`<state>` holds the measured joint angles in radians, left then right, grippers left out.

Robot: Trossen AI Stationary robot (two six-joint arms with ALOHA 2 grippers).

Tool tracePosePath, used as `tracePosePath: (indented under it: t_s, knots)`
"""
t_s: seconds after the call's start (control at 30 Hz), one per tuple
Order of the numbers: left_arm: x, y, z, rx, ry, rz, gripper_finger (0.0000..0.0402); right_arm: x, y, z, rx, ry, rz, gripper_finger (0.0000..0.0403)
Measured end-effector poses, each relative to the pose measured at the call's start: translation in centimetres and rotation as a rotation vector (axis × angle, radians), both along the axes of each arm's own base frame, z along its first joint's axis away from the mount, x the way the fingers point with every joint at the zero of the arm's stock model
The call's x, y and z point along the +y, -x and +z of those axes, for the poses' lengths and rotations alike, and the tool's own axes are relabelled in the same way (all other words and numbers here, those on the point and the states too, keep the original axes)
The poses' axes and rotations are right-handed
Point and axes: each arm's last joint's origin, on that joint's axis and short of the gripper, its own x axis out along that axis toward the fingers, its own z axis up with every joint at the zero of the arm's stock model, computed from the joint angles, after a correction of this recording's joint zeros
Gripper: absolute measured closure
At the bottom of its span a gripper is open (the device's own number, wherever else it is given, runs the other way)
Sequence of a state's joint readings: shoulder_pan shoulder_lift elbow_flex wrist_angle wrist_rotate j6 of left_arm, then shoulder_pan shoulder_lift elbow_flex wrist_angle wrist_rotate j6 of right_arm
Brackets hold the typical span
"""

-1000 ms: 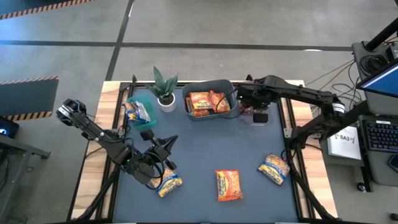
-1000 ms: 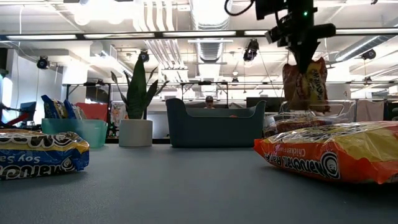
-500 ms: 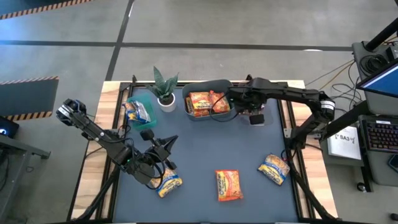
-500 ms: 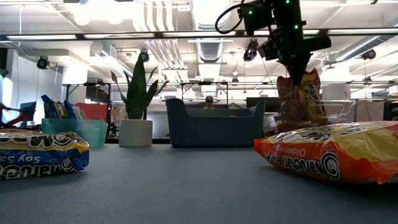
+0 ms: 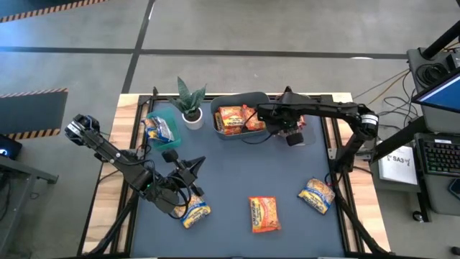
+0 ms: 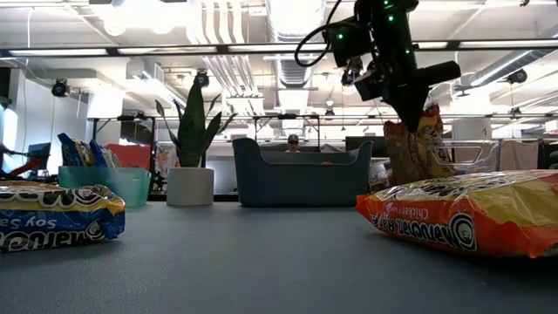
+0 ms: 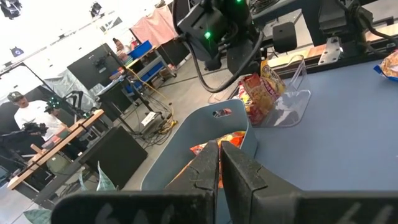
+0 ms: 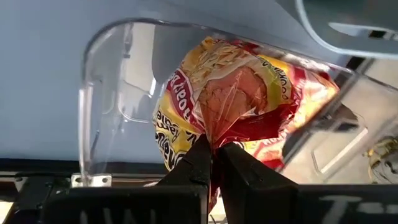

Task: Sort Maruchan noodles
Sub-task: Put the red noodle pack into the transparent bin

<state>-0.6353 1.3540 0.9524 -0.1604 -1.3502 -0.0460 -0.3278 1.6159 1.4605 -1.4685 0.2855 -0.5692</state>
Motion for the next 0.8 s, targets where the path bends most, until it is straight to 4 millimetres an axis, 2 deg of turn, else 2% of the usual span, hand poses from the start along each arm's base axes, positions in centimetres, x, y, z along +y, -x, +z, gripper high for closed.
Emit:
tracePosePath:
  t_s: [0.4, 0.8]
  knots:
    - [0.01, 0.02, -0.03, 0.004, -0.003, 0.000, 0.0402, -0.11, -0.78, -0.76, -0.017, -0.032, 0.031, 0.0390]
    - [0.03, 0.03, -0.14, 0.007, -0.006, 0.000, 0.0402, -0.23, -1.04, -0.74, -0.054, -0.005, -0.005, 0.0313]
